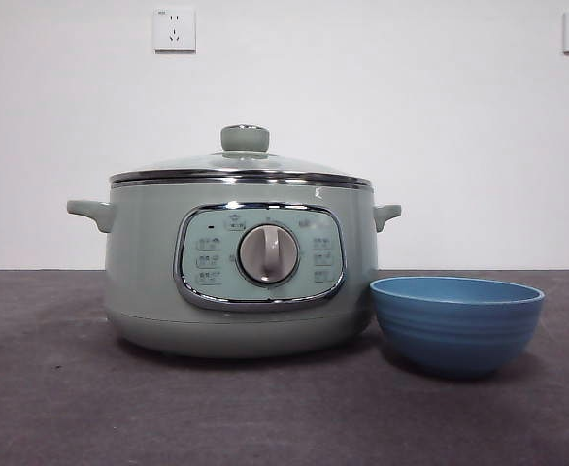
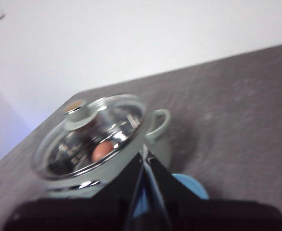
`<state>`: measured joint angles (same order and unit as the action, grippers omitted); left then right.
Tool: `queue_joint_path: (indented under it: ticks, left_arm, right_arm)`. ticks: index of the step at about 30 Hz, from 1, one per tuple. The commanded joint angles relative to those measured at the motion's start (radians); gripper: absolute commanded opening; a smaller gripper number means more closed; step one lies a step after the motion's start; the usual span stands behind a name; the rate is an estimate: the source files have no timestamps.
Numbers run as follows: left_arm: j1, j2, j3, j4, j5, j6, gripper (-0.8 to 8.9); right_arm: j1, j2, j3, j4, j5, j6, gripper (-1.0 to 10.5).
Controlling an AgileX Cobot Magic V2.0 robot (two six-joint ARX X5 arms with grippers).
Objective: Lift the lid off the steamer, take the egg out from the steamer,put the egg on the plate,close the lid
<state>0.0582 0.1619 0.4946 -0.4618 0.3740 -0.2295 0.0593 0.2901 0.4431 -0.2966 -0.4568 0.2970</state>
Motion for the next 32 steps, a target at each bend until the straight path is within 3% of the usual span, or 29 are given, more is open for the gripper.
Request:
queue_joint_path:
  ticks: [1,6,13,22,28,29,32]
  left_arm:
    - [0.002,0.05,0.068,-0.027,0.07,-0.003,-0.07]
    - [0.002,0.154,0.192,-0.11,0.196,0.008,-0.07]
    - [0.0,0.282,0.351,-0.307,0.311,0.139,-0.08]
    - [0.0,0.348,0.47,-0.534,0.342,0.28,-0.08]
    - [0.0,0.348,0.476,-0.557,0.341,0.27,0.12]
    - [0.0,0.348,0.476,-0.558,0.34,0.253,0.47]
    - [0.0,0.348,0.476,-0.557,0.339,0.221,3.44]
  right_arm:
    - [0.003,0.077,0.089,-0.056,-0.071,-0.062,-0.1]
    - [0.003,0.23,0.281,-0.25,-0.15,-0.206,-0.1]
    - [0.027,0.396,0.527,-0.557,-0.175,-0.412,-0.1]
    - [0.076,0.48,0.661,-0.767,-0.175,-0.488,-0.1]
    - [0.087,0.48,0.661,-0.768,-0.174,-0.478,0.1]
    - [0.087,0.48,0.661,-0.768,-0.174,-0.478,0.4]
    - [0.087,0.48,0.661,-0.768,-0.174,-0.476,2.7]
